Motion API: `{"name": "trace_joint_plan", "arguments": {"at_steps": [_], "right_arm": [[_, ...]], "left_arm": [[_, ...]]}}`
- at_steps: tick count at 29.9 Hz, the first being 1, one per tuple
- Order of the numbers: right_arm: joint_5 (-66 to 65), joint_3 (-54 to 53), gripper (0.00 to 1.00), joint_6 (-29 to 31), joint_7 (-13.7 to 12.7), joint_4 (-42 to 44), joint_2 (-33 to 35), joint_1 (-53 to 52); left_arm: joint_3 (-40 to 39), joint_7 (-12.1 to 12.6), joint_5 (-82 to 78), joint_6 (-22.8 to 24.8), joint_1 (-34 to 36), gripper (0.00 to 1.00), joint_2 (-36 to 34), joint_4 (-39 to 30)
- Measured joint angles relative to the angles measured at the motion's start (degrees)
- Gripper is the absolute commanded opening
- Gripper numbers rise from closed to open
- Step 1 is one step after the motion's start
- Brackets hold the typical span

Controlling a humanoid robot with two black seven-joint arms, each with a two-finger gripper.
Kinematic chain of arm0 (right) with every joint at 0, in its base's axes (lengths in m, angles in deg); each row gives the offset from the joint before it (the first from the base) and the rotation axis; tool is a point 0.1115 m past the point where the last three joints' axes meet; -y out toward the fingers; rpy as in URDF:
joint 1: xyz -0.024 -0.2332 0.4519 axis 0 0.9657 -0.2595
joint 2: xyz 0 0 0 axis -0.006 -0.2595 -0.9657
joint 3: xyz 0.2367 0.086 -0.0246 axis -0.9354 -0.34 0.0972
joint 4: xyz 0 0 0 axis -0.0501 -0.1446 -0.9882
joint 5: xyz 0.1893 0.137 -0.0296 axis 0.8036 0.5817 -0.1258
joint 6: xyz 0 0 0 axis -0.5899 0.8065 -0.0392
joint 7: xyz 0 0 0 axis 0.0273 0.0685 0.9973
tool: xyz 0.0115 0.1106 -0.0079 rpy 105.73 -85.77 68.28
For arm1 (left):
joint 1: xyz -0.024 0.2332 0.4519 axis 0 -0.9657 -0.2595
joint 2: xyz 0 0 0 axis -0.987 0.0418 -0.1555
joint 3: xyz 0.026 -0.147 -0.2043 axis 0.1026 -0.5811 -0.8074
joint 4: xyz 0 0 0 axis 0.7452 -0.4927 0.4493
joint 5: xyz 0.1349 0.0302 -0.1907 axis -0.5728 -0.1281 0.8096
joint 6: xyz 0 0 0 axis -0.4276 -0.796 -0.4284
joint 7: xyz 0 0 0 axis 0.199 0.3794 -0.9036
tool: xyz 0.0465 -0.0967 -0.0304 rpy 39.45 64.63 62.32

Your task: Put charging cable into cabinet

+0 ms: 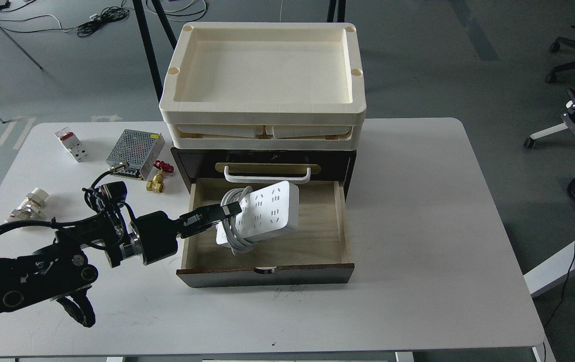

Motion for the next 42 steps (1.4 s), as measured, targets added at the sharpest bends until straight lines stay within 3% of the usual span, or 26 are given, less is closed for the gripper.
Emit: {"name": "trace_joint_plan", "arguments": {"at_steps": [7,16,20,29,32,38,42], "right_arm": [[0.00,0.00,1.00,0.00,0.13,0.01,0.00,0.30],[0.00,-0.08,1.00,0.00,0.14,0.01,0.00,0.46],[0.00,-0.09,1.00,0.00,0.14,0.01,0.00,0.66],[-0.03,-2.17,1.00,0.00,0.11,-0.06,0.00,0.67],[-0.08,-3.21,1.00,0.00,-0.01,-0.10,0.00,-0.01],[-0.12,-3.38,1.00,0.00,-0.06,-0.78,0.11,-3.10],[-0.12,-3.55,1.00,0.00,-0.02,-1.18,0.06,-4.80]], "left_arm": [[0.55,0.00,0.00,0.00,-0.24,0.18,1.12,1.74],[0.24,0.00,-0.05,0.26,-0.26,0.51,1.50,1.79],[0.06,0.00,-0.04,0.11,-0.32,0.60,1.54,1.79],[-7.01,0.00,8.58,1.22,-0.82,0.67,-2.22,1.79],[-12.23,0.00,13.71,5.82,-1.28,0.70,-5.47,1.90],[-22.80,0.00,24.87,23.53,-1.79,0.74,-8.90,8.12],[-27.93,0.00,29.50,26.24,-1.83,0.75,-9.05,14.13]]}}
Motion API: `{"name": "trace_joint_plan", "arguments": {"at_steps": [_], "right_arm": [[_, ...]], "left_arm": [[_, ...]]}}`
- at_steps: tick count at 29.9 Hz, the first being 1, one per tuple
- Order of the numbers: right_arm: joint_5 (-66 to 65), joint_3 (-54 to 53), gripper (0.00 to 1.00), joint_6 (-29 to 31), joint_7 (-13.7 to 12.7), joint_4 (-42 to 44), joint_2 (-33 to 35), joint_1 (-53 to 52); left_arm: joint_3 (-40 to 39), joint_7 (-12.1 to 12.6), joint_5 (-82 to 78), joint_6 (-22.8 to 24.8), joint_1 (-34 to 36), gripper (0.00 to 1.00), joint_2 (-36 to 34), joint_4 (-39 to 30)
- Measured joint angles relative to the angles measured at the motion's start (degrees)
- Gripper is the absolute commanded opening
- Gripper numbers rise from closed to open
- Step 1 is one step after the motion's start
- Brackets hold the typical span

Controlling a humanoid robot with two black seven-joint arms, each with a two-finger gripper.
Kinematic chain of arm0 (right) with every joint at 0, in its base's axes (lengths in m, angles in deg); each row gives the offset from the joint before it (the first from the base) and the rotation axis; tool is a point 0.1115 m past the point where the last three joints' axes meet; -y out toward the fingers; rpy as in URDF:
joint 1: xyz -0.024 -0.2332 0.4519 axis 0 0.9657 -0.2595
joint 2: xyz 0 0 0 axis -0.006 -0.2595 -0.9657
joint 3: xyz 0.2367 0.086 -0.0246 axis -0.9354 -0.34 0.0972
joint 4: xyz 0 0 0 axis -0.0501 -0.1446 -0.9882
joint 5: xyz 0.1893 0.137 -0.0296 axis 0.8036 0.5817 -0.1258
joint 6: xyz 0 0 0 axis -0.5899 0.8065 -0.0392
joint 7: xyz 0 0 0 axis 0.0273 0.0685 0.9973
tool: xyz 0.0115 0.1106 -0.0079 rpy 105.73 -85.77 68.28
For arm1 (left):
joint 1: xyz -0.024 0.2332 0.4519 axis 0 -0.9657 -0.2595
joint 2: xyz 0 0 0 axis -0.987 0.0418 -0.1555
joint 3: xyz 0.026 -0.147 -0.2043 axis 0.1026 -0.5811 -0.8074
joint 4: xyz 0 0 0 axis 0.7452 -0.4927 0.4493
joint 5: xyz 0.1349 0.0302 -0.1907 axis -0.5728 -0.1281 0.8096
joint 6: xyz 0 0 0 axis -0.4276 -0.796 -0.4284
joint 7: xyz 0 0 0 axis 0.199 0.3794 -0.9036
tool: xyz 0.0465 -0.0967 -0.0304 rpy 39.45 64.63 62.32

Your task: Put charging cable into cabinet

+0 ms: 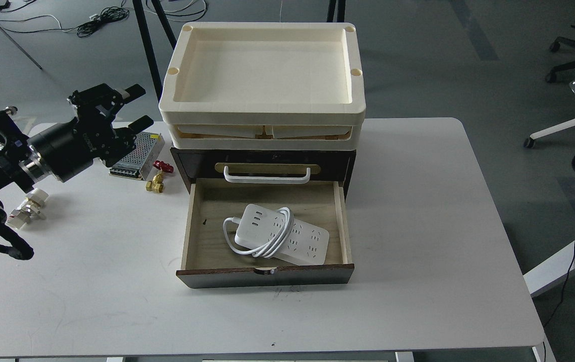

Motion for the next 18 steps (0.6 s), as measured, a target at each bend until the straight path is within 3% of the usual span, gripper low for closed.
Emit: {"name": "trace_joint_plan", "arguments": {"at_steps": [11,18], "right_arm": [[0.06,-5.70,1.00,0.00,0.11,-4.79,-0.65,-0.06],[0.06,-9.57,1.00,0.00,0.16,-4.69,-4.03,-0.16]], "left_arm": [[-11.82,0.00,14.41,0.19,-0.16,0.76,2.05,11.15],[-13.62,0.00,16.59,0.19,0.07,0.77,4.17,14.11]]}}
